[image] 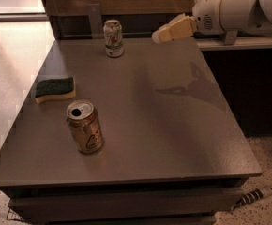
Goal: Pick 7up can
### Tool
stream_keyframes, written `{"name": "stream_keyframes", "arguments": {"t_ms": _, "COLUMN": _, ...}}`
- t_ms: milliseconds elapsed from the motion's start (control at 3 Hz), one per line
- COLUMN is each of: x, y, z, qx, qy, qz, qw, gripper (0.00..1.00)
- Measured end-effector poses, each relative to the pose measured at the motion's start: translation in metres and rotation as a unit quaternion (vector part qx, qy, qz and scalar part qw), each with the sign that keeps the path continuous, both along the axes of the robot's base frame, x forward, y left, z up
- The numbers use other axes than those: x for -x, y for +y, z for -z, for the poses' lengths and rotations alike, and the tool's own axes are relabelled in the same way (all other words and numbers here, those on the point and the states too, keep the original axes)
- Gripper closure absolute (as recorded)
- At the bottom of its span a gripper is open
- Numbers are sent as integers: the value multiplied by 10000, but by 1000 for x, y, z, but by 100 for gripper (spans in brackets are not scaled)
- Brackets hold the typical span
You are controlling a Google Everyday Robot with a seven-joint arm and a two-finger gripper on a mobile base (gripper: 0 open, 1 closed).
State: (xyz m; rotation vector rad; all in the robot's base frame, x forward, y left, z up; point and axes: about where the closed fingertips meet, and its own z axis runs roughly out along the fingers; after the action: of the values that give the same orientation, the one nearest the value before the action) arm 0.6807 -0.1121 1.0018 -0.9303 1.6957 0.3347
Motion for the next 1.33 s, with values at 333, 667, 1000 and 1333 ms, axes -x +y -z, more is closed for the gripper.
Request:
{"name": "stream_keyframes", "arguments": {"t_ms": 333, "x": -1, "y": 2, "z": 2, "qx": 0, "qy": 1, "qz": -16, "qw": 10000, "gripper": 0}}
{"name": "stream_keyframes", "arguments": {"t_ms": 667, "x": -32, "y": 40, "z": 38, "qx": -263, "qy": 133, "qz": -287, "qw": 9992, "gripper": 0}}
{"name": "stream_keyframes", "arguments": {"t_ms": 1000, "x": -53, "y": 70, "z": 63, "qx": -508, "qy": 196, "qz": -497, "qw": 9973, "gripper": 0}}
{"name": "stream_keyframes", "arguments": {"t_ms": 1333, "x": -64, "y": 103, "z": 84, "qx": -851, "qy": 229, "qz": -636, "qw": 9941, "gripper": 0}}
